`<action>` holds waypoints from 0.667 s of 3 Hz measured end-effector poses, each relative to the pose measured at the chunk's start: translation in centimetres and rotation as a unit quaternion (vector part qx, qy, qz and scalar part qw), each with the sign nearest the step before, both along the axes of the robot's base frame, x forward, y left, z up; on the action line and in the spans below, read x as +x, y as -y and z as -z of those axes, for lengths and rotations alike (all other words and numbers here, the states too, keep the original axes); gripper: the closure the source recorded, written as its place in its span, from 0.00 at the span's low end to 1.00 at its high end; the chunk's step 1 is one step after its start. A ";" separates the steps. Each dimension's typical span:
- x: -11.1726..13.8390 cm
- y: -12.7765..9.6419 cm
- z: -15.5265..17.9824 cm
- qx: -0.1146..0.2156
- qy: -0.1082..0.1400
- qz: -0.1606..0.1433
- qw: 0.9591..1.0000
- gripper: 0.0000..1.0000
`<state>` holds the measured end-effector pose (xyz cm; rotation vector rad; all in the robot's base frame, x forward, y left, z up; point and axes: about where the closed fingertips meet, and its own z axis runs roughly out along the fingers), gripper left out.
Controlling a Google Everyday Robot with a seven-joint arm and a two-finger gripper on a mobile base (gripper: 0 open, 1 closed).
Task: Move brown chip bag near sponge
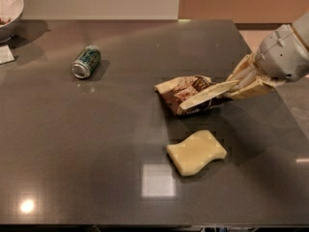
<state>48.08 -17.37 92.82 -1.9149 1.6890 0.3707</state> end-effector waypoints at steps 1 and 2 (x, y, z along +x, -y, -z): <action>-0.7 1.1 0.1 0.007 -0.005 0.001 1.000 0.36; -0.9 2.0 0.2 0.011 -0.007 0.008 1.000 0.13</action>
Offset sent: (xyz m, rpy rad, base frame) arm -0.0134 -0.0353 -0.0056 0.0302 0.0302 -0.0352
